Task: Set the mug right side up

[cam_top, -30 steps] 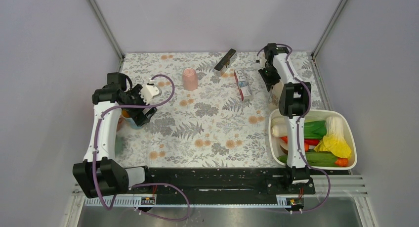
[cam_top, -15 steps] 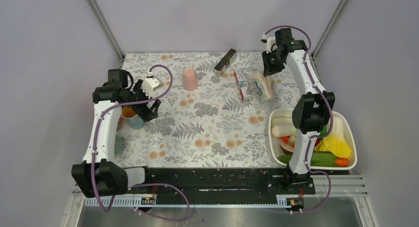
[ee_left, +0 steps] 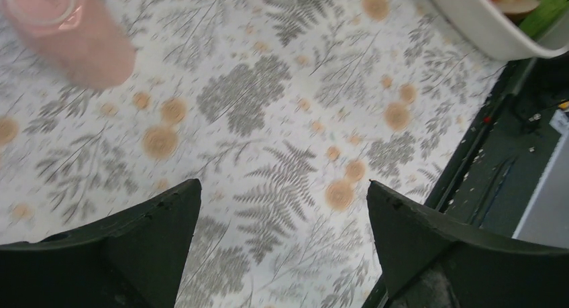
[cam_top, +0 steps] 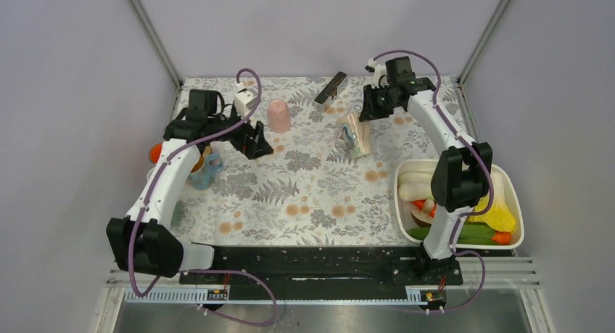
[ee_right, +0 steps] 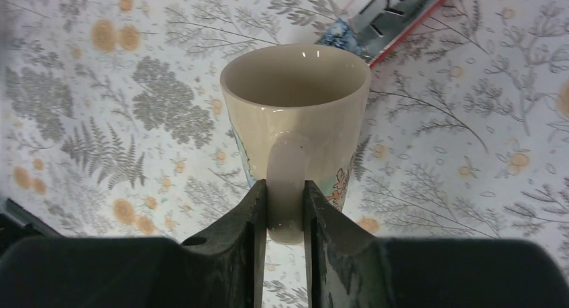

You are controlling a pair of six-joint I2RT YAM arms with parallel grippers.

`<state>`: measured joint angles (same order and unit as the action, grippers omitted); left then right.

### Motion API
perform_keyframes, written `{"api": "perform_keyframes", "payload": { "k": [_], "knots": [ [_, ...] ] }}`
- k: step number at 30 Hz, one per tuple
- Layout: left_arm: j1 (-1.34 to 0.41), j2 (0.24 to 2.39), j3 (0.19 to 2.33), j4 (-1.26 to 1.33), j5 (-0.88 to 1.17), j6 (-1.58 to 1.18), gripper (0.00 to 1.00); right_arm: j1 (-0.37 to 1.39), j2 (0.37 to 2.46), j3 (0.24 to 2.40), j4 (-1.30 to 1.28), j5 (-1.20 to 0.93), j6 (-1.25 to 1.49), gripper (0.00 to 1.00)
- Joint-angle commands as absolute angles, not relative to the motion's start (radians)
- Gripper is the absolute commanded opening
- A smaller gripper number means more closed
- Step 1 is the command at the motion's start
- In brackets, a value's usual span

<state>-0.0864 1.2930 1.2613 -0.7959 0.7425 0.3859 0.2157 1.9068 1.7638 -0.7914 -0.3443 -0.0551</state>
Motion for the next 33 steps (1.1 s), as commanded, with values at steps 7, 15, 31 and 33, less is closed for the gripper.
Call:
{"api": "perform_keyframes", "payload": {
  "k": [7,15,31,33],
  "knots": [
    [-0.381,1.497,1.390,-0.546,0.694,0.286,0.97,0.247,1.740,1.600,-0.526,-0.511,0.026,0.00],
    [-0.483,1.725,1.653,-0.646,0.817,0.521,0.99,0.299,1.681,1.496,-0.517,-0.660,-0.066,0.00],
    [-0.488,1.926,1.664,-0.685,0.902,0.584,0.89,0.357,1.605,1.395,-0.414,-0.807,-0.049,0.00],
    [-0.489,1.941,1.658,-0.710,0.929,0.595,0.84,0.357,1.598,1.390,-0.396,-0.813,-0.038,0.00]
  ]
}}
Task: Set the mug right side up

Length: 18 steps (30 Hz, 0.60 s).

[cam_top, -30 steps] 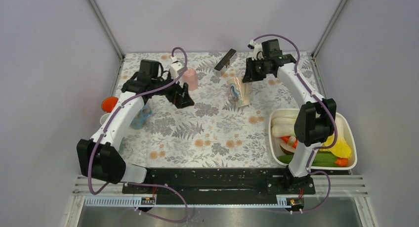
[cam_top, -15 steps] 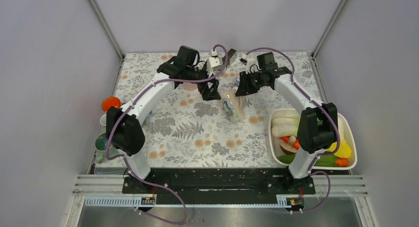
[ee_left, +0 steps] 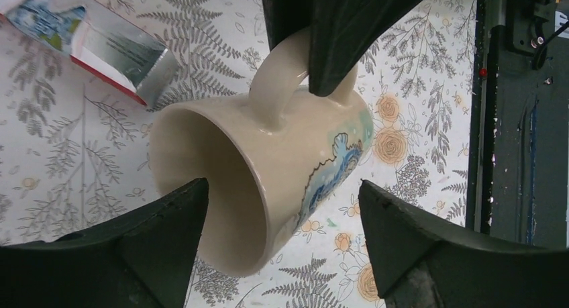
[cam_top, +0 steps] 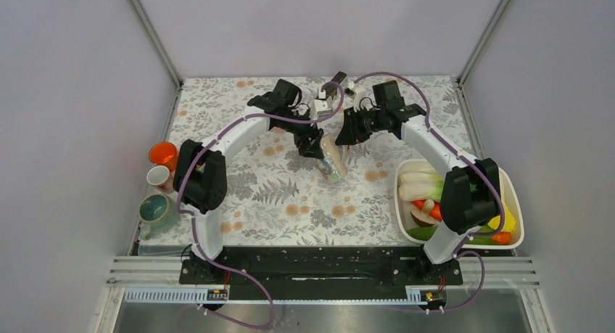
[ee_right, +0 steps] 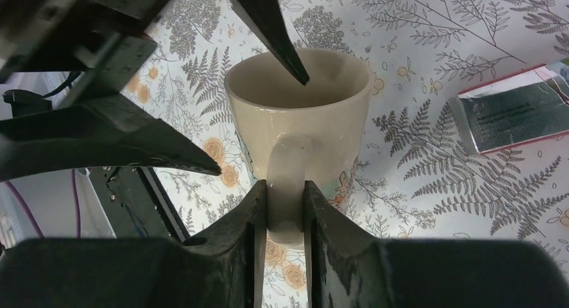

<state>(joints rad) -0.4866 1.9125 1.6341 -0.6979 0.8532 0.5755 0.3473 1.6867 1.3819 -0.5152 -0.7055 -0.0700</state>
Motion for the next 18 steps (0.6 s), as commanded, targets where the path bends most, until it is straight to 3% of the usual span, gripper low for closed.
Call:
{"api": "perform_keyframes", "payload": {
  "k": [1,3,5,6,8,9,12,13,14,18],
  "knots": [
    [-0.490,1.949,1.654,-0.727,0.944,0.610,0.83,0.357,1.595,1.387,-0.389,-0.817,-0.032,0.00],
    [-0.495,1.955,1.644,-0.747,0.953,0.632,0.75,0.357,1.592,1.384,-0.368,-0.822,-0.020,0.00],
    [-0.495,1.956,1.643,-0.766,0.968,0.642,0.58,0.357,1.592,1.385,-0.359,-0.822,-0.012,0.00],
    [-0.495,1.955,1.645,-0.777,0.977,0.644,0.48,0.358,1.595,1.384,-0.357,-0.824,-0.009,0.00],
    [-0.495,1.947,1.648,-0.808,0.995,0.655,0.13,0.357,1.593,1.381,-0.347,-0.826,-0.006,0.00],
    [-0.495,1.939,1.645,-0.814,0.994,0.650,0.01,0.357,1.591,1.377,-0.345,-0.823,-0.006,0.00],
    [-0.495,1.899,1.625,-0.829,0.968,0.615,0.00,0.357,1.584,1.367,-0.346,-0.766,0.025,0.00],
    [-0.495,1.880,1.619,-0.828,0.943,0.588,0.00,0.358,1.581,1.364,-0.349,-0.744,0.031,0.07],
    [-0.495,1.860,1.614,-0.827,0.911,0.560,0.00,0.358,1.578,1.359,-0.350,-0.727,0.033,0.22],
    [-0.495,1.763,1.585,-0.855,0.639,0.468,0.00,0.357,1.548,1.333,-0.350,-0.675,0.040,0.96]
  ]
}}
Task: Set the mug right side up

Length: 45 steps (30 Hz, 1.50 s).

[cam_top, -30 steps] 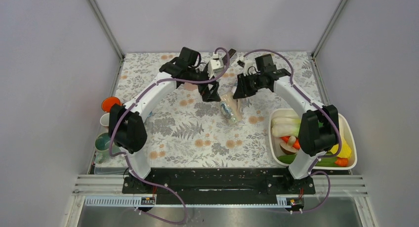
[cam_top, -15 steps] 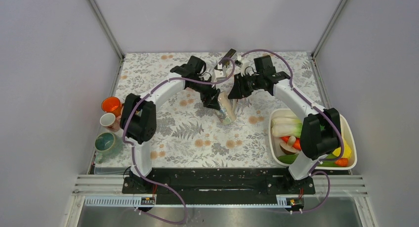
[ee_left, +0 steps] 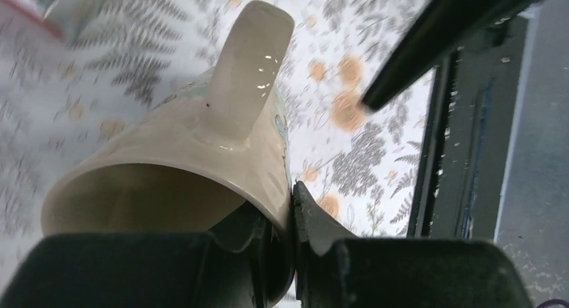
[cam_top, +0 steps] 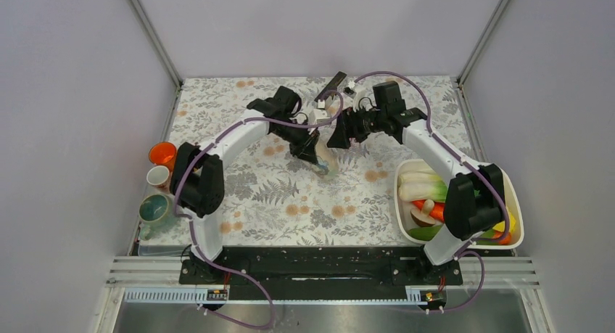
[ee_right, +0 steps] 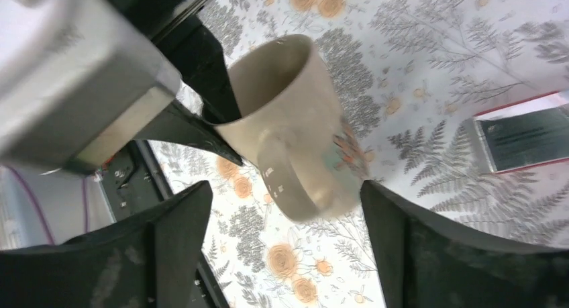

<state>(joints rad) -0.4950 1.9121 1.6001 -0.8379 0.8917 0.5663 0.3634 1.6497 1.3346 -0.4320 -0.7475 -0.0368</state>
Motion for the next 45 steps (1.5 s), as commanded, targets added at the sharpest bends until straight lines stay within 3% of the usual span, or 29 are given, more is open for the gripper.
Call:
{"api": "perform_keyframes", "payload": {
  "k": [1,7,13,21,33,45],
  "knots": [
    [-0.495,1.741,1.582,-0.880,0.558,0.460,0.00,0.357,1.535,1.323,-0.349,-0.652,0.042,0.99],
    [-0.495,1.563,1.434,-1.022,0.214,0.477,0.00,0.357,1.455,1.259,-0.346,-0.525,0.049,1.00],
    [-0.411,1.363,1.213,-1.154,0.079,0.543,0.00,0.358,1.421,1.227,-0.365,-0.506,0.041,0.99],
    [-0.110,1.197,1.098,-1.194,0.046,0.670,0.00,0.357,1.396,1.197,-0.368,-0.500,0.044,0.99],
    [0.048,1.210,0.967,-1.040,-0.088,0.756,0.00,0.357,1.389,1.193,-0.366,-0.499,0.037,0.99],
    [0.133,1.226,0.957,-1.028,0.098,0.830,0.02,0.357,1.406,1.199,-0.367,-0.496,0.036,1.00]
  ]
}}
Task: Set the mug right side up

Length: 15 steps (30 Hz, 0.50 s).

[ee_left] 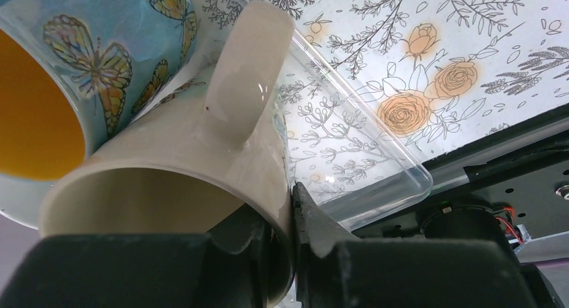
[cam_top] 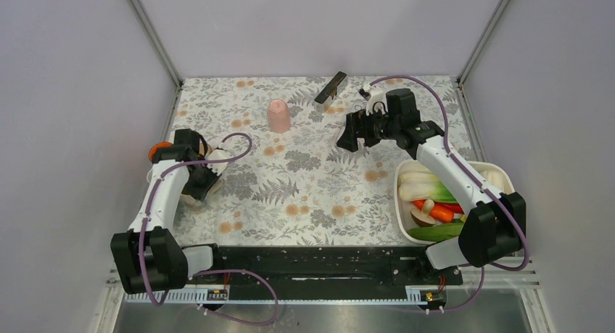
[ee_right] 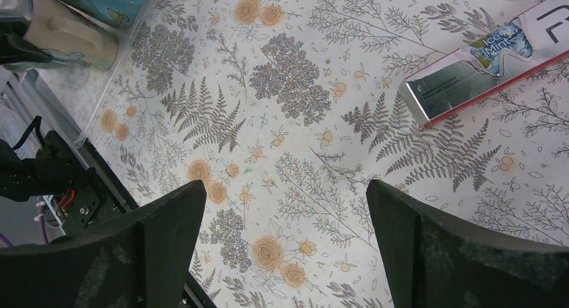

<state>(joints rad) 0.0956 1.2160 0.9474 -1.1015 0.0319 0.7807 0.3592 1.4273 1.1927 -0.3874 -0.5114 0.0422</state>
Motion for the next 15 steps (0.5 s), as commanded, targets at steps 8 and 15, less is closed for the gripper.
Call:
{"api": "perform_keyframes", "payload": {
  "k": [8,15],
  "knots": [
    [0.166,1.191,1.030,-1.101,0.147,0.853,0.58,0.364,1.456,1.260,-0.367,-0.428,0.089,0.99],
    [0.167,1.179,1.192,-1.200,0.232,0.861,0.69,0.429,1.656,1.535,-0.401,-0.262,0.173,0.99]
  ]
}}
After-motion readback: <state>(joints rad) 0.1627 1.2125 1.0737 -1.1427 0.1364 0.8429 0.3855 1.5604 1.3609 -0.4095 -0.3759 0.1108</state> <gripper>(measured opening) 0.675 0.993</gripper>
